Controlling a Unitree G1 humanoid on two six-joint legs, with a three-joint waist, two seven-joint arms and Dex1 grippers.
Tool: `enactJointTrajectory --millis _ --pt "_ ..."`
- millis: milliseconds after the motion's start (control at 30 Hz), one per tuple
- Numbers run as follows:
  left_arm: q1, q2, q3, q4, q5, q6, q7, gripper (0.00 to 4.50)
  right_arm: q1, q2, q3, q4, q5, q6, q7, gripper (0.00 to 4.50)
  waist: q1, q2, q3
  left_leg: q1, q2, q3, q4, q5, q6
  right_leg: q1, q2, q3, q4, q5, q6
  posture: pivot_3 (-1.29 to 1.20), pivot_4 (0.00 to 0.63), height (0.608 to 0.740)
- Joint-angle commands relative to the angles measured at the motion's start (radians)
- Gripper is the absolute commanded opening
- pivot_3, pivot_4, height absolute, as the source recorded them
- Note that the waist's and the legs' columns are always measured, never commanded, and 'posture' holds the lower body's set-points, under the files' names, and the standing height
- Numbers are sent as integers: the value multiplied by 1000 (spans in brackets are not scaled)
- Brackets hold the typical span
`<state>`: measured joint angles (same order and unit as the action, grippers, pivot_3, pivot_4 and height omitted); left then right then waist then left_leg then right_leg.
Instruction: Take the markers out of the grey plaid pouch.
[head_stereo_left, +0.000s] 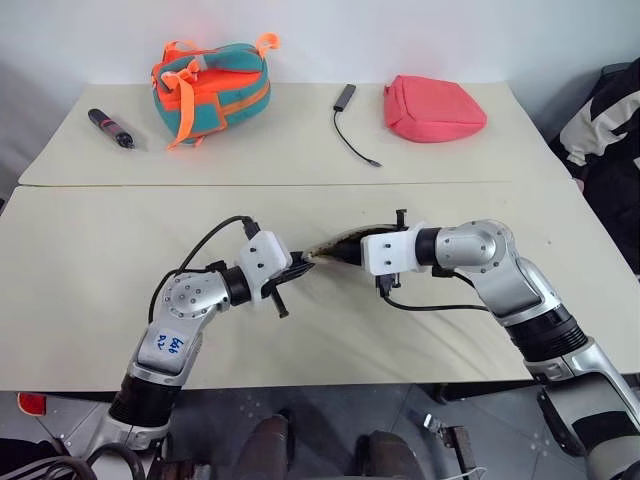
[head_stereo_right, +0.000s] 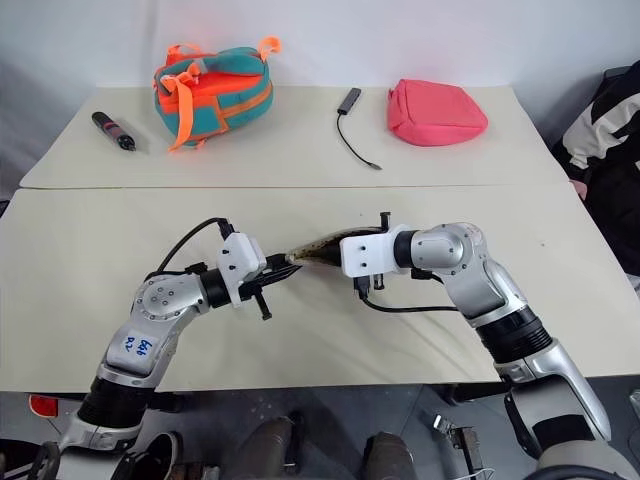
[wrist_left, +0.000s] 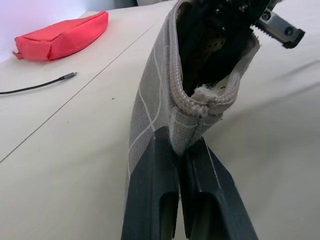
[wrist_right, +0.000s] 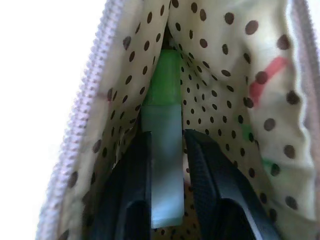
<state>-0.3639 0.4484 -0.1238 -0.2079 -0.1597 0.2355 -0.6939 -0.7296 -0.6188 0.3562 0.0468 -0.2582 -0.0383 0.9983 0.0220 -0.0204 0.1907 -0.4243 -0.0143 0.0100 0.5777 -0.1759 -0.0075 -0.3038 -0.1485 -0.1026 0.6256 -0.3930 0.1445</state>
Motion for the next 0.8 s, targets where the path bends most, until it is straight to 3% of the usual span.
enactJointTrajectory --millis 33,233,433,567,800 --pt "-7 -29 27 -99 -123 89 -22 0 -16 -1 9 -27 -2 1 24 1026 0 0 0 0 0 0 0 0 0 0 0 0 0 0 0 0 150 740" --pt "-21 -35 42 -152 -305 345 -56 0 -100 -64 -17 -35 81 63 206 1026 -2 0 0 0 0 0 1 0 0 0 0 0 0 0 0 0 150 740" --pt "-27 -82 140 -145 -534 564 -25 0 -136 -117 -20 -154 198 289 375 1026 -1 0 0 0 1 -1 2 0 0 1 0 0 -3 0 0 0 150 740" --pt "17 -47 83 -120 -434 507 -27 0 -107 -153 26 -153 154 295 402 1026 0 0 0 0 0 -1 2 0 0 1 0 0 -3 0 0 0 150 740" --pt "44 -55 45 -146 -402 471 -1 0 -55 -123 99 -110 77 265 348 1026 0 0 0 0 0 0 3 0 0 2 0 0 -4 0 0 0 150 740"
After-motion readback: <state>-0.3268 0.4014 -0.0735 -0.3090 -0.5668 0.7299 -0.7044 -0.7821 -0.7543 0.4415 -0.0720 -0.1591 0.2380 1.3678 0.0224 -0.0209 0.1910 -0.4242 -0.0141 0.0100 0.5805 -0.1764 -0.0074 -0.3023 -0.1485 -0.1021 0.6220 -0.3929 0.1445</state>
